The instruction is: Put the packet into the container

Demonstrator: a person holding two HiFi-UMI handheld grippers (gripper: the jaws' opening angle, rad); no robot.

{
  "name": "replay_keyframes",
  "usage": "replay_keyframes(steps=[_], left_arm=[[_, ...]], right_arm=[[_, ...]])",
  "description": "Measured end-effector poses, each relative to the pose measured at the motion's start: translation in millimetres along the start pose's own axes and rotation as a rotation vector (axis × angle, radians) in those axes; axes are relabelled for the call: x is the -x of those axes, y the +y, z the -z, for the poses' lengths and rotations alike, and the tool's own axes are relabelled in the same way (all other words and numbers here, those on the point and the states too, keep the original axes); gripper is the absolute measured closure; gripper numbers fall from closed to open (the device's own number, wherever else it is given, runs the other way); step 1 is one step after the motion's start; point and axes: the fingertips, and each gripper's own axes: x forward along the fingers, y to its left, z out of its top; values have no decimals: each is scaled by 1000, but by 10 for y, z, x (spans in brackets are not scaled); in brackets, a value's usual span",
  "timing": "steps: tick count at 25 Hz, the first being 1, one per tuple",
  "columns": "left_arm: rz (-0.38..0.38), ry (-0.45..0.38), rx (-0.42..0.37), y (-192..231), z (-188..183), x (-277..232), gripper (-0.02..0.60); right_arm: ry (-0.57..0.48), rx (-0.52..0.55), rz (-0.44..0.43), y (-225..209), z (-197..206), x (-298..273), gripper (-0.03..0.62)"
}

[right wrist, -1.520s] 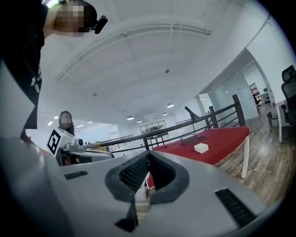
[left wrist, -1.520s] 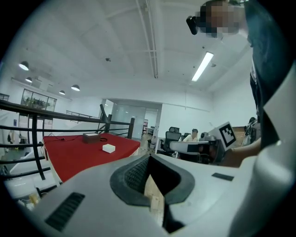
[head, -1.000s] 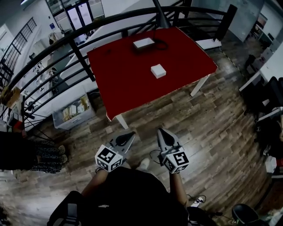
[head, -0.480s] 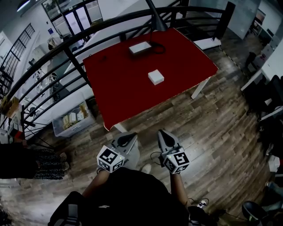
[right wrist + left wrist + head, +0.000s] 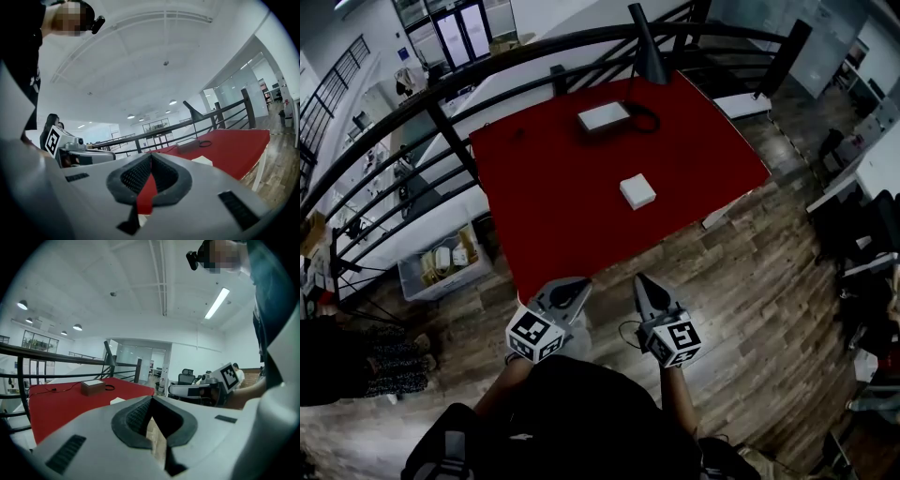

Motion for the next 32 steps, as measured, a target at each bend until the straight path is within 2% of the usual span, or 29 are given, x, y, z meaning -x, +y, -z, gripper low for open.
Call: replay_keyframes(steps=[7,15,23,32], left_arm=[[-5,-26,22,848,-257,-224,578],[18,-43,42,1570,-322,-301,578],[22,-37,80,1900,-304,-521,578],[-13,-20,72,2173,-411,-1129,578]], right_arm=[[17,15,10,-152,-189,-819,574],[38,45,36,-163,-214,-1521,572],[84,57,31,-324,-157,-1826,572],[105,61,23,-1093,-236,-2191,571]])
